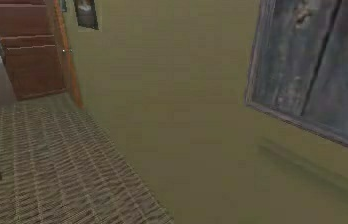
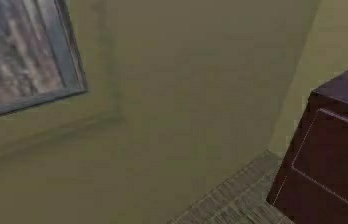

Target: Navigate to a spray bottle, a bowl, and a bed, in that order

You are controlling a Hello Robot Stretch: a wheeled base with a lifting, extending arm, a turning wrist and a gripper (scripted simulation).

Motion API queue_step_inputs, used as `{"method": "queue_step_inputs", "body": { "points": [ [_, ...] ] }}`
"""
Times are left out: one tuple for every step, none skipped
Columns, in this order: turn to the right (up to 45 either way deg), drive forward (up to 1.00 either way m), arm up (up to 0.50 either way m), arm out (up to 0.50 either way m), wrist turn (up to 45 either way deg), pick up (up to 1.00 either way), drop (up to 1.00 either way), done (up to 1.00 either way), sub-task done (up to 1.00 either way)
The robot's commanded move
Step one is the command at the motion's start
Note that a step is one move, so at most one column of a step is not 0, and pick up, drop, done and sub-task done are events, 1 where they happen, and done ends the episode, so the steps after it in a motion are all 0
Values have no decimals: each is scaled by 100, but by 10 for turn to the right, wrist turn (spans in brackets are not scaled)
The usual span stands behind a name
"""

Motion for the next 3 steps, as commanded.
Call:
{"method": "queue_step_inputs", "body": {
  "points": [
    [-330,0,0,0,0,0,0,0,0],
    [0,70,0,0,0,0,0,0,0],
    [-30,0,0,0,0,0,0,0,0]
  ]
}}
